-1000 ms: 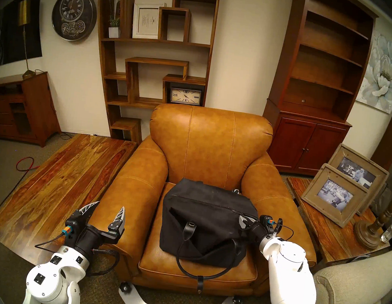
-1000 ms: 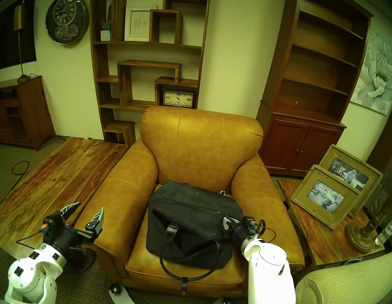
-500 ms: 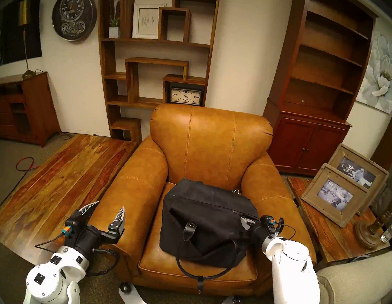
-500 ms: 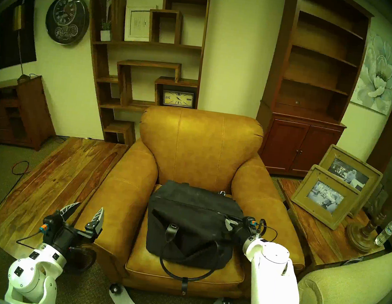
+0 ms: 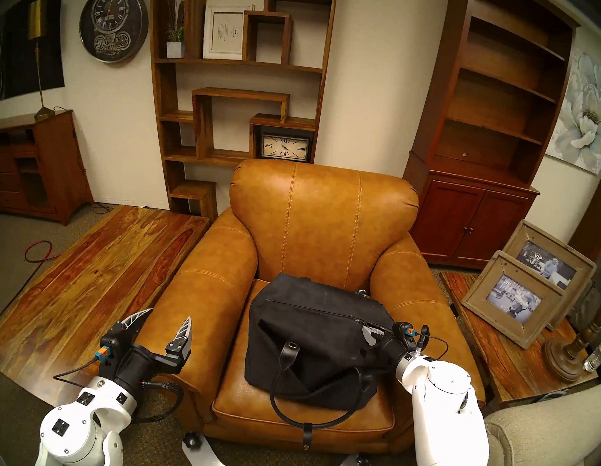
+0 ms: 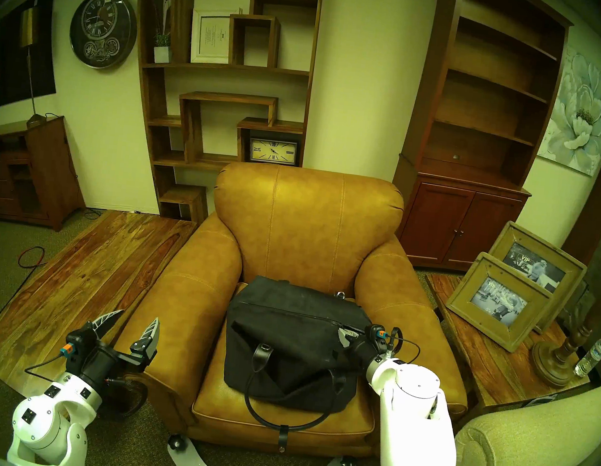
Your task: Open a bag with a zipper
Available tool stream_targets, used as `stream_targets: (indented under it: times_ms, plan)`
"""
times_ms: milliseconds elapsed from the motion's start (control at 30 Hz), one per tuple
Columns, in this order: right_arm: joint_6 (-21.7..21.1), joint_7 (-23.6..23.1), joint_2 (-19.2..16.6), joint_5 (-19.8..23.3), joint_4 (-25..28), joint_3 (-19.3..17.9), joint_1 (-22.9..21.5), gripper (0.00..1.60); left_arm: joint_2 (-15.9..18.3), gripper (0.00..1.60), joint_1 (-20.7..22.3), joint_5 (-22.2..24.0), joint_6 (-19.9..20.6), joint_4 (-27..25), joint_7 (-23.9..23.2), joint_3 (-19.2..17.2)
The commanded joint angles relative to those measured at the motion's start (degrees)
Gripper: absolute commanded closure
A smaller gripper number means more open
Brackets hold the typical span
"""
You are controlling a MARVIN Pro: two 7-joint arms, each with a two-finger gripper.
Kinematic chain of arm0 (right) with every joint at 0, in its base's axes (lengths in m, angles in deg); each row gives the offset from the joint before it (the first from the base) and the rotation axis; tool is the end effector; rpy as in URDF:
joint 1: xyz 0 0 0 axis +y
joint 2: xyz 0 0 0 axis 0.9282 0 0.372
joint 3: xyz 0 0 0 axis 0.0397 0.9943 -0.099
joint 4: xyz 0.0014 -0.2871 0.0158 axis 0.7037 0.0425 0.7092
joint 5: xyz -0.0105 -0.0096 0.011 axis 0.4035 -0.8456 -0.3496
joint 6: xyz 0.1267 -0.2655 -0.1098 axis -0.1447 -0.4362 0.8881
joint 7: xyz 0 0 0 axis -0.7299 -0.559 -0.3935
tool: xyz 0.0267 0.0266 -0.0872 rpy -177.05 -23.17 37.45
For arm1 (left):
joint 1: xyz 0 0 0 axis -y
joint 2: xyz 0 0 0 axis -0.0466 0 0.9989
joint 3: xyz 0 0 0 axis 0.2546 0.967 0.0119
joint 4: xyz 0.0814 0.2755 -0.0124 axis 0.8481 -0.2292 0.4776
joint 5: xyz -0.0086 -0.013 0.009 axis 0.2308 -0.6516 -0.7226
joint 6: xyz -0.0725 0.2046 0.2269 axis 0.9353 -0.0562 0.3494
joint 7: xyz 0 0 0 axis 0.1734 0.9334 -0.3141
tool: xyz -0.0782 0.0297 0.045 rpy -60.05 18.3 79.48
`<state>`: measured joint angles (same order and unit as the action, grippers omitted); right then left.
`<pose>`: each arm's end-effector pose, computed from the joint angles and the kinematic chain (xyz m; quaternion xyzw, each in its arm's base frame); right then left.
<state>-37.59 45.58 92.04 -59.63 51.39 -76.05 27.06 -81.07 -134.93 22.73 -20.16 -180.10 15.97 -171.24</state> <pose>0.3778 -0.0414 -0.3708 -0.8286 -0.1083 -0.5265 0.1567 0.2097 0.0629 -0.2847 0.7373 -0.0050 0.6732 0.0553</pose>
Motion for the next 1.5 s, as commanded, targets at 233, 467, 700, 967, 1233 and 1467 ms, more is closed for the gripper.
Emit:
stream_targets:
  times_ms: [233,467,700,967,1233,1467]
  plan:
    - [-4.0,-0.6,1.4,-1.0,4.5,2.7,-1.8,1.60,0.0,0.00,0.1,-0.1,0.0,-1.3,0.0,0.0]
    - [-6.4,1.5,4.5,-2.0,7.6,5.0,0.5,1.60,0.0,0.00,0.2,0.0,0.0,-1.3,0.0,0.0]
    - [-5.5,6.6,5.3,-0.8,8.7,12.4,4.1,1.60,0.0,0.00,0.2,0.0,-0.1,-1.1,-0.1,0.0]
    - [-5.3,14.5,3.3,0.6,12.1,19.4,6.6,1.60,1.2,0.00,-0.1,1.4,0.5,-1.6,-2.0,-0.8]
    - [-6.3,21.8,2.2,1.9,11.2,24.1,3.7,1.60,3.9,0.00,-1.8,6.7,4.0,-3.5,-8.3,-3.5]
    - [-8.0,25.2,1.9,3.2,9.6,28.0,-0.4,1.60,6.3,0.00,-3.1,9.1,8.3,-2.9,-13.1,-6.0]
